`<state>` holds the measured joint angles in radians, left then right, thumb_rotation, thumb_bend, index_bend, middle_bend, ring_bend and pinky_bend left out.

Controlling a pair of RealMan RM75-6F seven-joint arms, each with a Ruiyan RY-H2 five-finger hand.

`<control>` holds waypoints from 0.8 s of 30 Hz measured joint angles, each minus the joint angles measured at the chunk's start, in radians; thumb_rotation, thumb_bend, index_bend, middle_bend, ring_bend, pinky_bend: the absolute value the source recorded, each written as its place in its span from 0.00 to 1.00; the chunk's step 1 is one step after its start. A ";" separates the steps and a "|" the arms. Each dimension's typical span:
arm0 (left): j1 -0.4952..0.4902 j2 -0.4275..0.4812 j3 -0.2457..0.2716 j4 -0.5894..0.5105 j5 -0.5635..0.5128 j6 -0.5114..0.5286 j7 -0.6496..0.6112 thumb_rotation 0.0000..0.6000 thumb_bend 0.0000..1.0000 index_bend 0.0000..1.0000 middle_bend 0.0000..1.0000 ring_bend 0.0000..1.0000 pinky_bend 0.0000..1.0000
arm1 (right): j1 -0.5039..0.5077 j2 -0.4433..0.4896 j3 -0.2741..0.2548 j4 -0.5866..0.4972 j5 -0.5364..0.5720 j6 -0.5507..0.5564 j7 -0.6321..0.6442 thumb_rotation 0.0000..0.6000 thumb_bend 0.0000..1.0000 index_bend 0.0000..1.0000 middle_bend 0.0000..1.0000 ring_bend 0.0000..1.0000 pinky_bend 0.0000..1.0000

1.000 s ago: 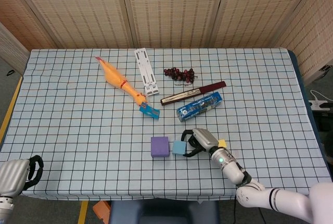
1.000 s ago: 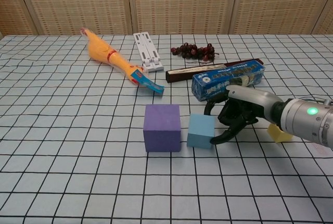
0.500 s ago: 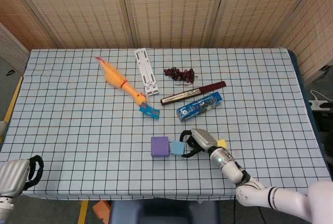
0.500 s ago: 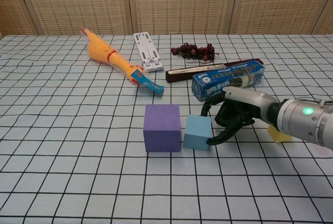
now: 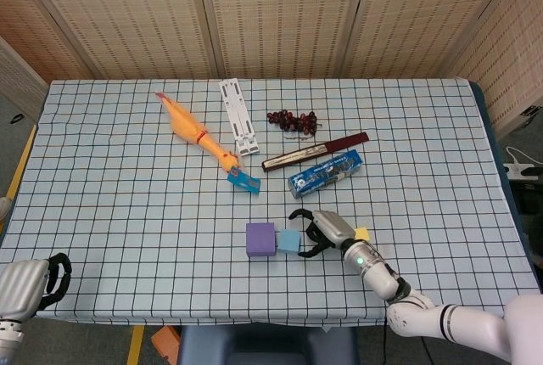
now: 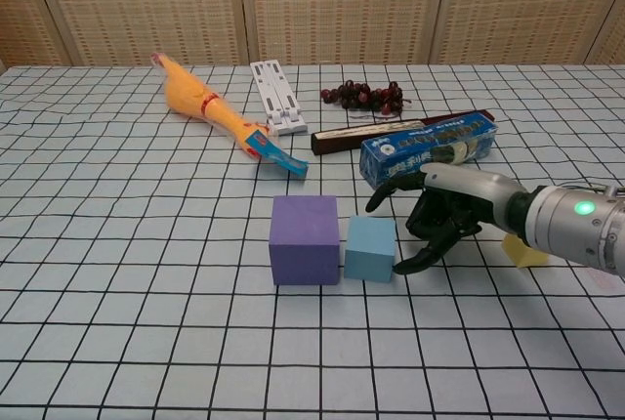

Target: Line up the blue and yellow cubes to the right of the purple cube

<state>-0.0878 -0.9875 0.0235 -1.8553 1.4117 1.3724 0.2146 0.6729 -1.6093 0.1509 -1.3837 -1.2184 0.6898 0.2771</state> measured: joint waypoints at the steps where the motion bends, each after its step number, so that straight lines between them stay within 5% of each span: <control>1: 0.000 0.000 0.000 0.000 0.000 0.000 0.000 1.00 0.47 0.57 0.79 0.77 0.99 | 0.000 0.004 -0.001 -0.004 -0.002 0.001 -0.001 1.00 0.00 0.24 0.90 0.87 0.99; 10: -0.001 0.000 0.001 0.000 0.001 -0.001 0.004 1.00 0.47 0.57 0.79 0.77 0.99 | -0.011 0.058 -0.017 -0.074 0.007 0.042 -0.104 1.00 0.01 0.31 0.91 0.88 1.00; 17: -0.002 -0.001 0.002 -0.003 0.001 -0.004 0.010 1.00 0.47 0.57 0.79 0.77 0.99 | -0.016 0.106 -0.028 -0.169 0.121 0.089 -0.296 1.00 0.54 0.47 0.92 0.89 1.00; 24: -0.002 -0.001 0.003 -0.004 0.002 -0.003 0.011 1.00 0.47 0.57 0.79 0.77 0.99 | 0.005 0.135 -0.037 -0.246 0.266 0.085 -0.399 1.00 0.74 0.50 0.93 0.89 1.00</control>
<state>-0.0898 -0.9885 0.0261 -1.8589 1.4135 1.3694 0.2252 0.6781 -1.4741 0.1139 -1.6295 -0.9522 0.7748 -0.1219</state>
